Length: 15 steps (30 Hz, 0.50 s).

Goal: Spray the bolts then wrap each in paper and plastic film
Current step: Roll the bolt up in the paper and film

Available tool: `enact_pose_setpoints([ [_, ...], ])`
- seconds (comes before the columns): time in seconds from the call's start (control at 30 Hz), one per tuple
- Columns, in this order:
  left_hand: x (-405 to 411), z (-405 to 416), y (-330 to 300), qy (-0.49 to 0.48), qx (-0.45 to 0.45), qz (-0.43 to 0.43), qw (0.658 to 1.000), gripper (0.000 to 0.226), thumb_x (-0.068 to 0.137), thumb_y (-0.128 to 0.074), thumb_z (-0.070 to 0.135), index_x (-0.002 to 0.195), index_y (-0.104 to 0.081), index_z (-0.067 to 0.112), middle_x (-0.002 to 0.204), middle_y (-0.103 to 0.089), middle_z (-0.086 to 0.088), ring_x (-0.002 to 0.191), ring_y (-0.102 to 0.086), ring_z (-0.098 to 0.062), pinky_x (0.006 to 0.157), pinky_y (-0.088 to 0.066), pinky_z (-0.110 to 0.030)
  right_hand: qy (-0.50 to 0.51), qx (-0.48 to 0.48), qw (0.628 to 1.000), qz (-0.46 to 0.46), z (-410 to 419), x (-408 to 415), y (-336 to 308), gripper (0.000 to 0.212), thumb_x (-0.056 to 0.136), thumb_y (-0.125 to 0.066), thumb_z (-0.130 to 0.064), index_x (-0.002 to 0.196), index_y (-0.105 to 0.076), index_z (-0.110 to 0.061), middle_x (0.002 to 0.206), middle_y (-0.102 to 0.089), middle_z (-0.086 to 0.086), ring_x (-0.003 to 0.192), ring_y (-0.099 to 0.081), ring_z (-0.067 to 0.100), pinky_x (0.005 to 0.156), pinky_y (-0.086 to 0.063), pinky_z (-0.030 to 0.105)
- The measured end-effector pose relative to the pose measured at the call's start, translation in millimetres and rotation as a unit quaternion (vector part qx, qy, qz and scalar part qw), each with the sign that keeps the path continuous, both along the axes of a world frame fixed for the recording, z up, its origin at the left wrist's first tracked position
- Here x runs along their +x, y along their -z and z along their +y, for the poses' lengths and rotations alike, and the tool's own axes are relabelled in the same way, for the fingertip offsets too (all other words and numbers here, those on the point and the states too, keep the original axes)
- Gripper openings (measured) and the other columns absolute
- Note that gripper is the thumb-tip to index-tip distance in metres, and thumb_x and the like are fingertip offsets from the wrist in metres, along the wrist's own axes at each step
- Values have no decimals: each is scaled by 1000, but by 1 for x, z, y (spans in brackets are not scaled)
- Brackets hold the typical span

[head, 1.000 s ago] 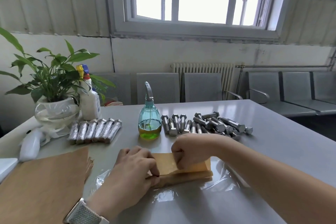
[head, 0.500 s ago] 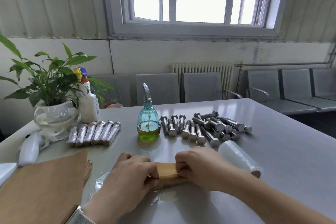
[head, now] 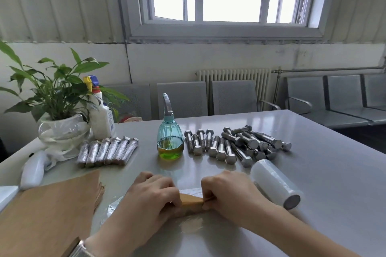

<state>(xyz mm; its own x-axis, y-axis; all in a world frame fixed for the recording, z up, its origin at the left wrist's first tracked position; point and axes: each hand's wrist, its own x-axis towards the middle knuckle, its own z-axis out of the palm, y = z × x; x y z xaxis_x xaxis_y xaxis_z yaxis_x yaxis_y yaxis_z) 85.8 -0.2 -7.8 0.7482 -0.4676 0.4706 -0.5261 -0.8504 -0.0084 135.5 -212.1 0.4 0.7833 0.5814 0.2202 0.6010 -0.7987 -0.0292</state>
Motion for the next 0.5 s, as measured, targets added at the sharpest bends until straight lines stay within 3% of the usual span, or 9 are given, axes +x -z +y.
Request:
enact_pose_setpoints([
  [0.2, 1, 1, 3, 0, -73, 55, 996, 45, 65, -78, 35, 104, -55, 39, 76, -62, 26, 75, -54, 8, 83, -30, -14, -6, 11, 1000, -29, -2, -8, 7, 15, 92, -55, -38, 102, -59, -27, 101, -68, -2, 94, -60, 23, 64, -23, 33],
  [0.3, 5, 2, 2, 3, -31, 49, 998, 25, 67, -82, 34, 86, -66, 36, 75, -63, 22, 74, -61, 2, 81, -31, -21, -6, 14, 998, -63, -1, -16, 7, 11, 86, -61, -34, 93, -60, -26, 89, -68, -4, 83, -63, 20, 58, -23, 34],
  [0.37, 7, 2, -1, 7, -20, 50, 998, 16, 69, -80, 41, 77, -67, 34, 74, -62, 20, 73, -60, 0, 81, -29, -20, 0, -16, 993, -120, -3, -20, 11, 27, 53, -83, -33, 68, -61, -27, 58, -61, -8, 53, -59, 11, 44, -17, 29],
  [0.43, 7, -1, -2, -12, -33, 70, 997, 33, 72, -63, 66, 77, -69, 33, 78, -60, 18, 77, -56, 0, 84, -25, -18, 7, -45, 988, -146, -1, -24, 9, 38, 31, -86, -33, 53, -55, -29, 42, -50, -10, 37, -49, 6, 39, -17, 23],
  [0.5, 7, -3, -1, -35, -39, 78, 996, 63, 75, -33, 82, 77, -68, 29, 79, -58, 15, 78, -52, -1, 86, -25, -21, -10, -56, 984, -166, -2, -25, 16, 37, 35, -85, -33, 54, -53, -29, 43, -50, -10, 38, -50, 6, 38, -25, 20],
])
